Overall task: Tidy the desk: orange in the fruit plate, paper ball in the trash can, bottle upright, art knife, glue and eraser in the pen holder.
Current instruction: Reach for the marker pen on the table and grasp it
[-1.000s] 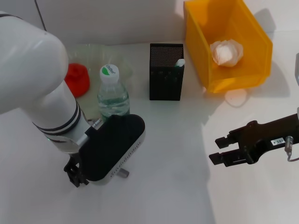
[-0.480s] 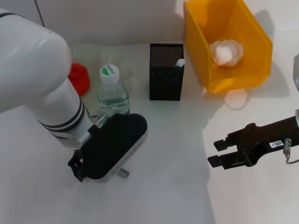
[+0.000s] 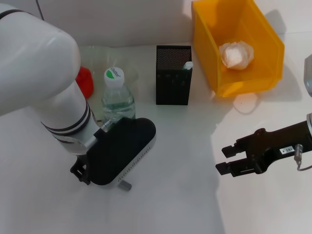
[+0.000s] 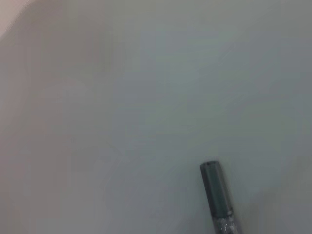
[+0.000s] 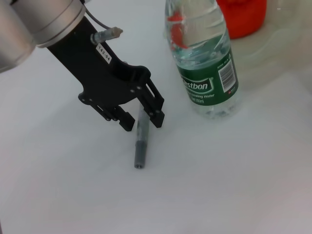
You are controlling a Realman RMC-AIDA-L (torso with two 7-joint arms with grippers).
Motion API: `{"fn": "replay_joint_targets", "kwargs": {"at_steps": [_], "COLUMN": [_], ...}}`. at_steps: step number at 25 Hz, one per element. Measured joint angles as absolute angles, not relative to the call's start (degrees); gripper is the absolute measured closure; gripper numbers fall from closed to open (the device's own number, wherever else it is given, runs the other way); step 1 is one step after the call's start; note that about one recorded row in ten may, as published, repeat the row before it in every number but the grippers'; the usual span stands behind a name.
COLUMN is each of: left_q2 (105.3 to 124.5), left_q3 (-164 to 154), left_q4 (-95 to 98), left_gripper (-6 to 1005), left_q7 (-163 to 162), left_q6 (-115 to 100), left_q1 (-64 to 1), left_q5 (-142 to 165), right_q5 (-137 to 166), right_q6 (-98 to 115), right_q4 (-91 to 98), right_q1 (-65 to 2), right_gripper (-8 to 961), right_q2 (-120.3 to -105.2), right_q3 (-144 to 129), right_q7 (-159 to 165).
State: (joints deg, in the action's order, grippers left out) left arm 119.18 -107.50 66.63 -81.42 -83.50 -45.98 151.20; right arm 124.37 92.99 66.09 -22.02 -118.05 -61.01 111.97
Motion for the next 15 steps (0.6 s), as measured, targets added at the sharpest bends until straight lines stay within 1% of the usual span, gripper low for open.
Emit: {"fn": "replay_joint_targets", "kwargs": {"at_steps": [5, 15], "left_q2": [119.18, 119.18], "left_q3": [-107.57, -107.15], "left_q4": [65.0, 64.3], "left_gripper": [443, 488], "left_q7": [-82.47, -82.7], "left_q6": [-84.02, -85.27], "left_q1": [-46.93, -47.13], "left_q5": [151.24, 151.17], "right_q5": [124.37, 124.38], "right_q6": [92.98, 92.98], "right_q4": [66.1, 63.42], "right_q1": [-22.06, -24.07], "right_gripper": [407, 407], "right_q2": [-118.11, -117.87], "right_q3": [-61.0, -60.99], "right_q7": [111.97, 111.38]}}
